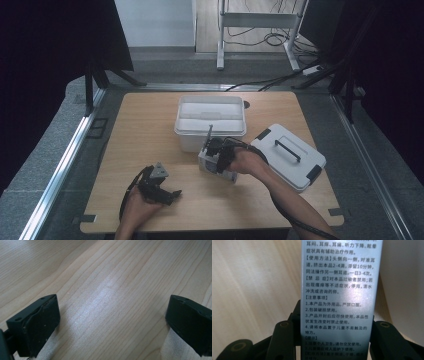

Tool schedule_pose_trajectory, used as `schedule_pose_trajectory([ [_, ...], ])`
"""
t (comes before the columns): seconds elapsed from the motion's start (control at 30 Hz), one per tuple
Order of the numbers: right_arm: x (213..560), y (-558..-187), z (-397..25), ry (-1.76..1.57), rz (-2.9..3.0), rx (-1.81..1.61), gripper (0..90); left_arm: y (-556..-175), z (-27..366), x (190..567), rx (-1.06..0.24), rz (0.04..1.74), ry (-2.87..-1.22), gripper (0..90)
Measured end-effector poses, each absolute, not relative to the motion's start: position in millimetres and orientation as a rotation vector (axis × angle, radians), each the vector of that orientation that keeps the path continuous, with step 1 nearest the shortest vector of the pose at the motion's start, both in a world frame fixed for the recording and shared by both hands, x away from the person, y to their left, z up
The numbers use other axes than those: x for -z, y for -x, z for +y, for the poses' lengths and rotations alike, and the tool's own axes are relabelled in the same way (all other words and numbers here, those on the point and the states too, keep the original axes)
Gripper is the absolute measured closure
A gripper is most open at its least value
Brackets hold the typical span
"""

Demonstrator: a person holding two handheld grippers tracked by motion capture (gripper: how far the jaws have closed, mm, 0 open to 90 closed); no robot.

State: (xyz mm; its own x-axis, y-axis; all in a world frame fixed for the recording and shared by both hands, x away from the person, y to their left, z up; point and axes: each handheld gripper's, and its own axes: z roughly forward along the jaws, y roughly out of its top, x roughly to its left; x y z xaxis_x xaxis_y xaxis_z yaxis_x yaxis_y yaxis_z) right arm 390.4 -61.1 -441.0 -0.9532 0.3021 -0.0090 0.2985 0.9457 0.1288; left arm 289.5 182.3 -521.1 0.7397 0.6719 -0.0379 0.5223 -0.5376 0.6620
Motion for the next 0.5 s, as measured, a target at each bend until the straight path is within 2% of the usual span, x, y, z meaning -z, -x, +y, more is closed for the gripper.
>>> schedule_pose_trajectory([
  [0.5, 426, -323, -63, -0.264, 3.105, -0.220, 55.0, -289, 182, 521, -0.288, 0.898, -2.265, 0.0],
])
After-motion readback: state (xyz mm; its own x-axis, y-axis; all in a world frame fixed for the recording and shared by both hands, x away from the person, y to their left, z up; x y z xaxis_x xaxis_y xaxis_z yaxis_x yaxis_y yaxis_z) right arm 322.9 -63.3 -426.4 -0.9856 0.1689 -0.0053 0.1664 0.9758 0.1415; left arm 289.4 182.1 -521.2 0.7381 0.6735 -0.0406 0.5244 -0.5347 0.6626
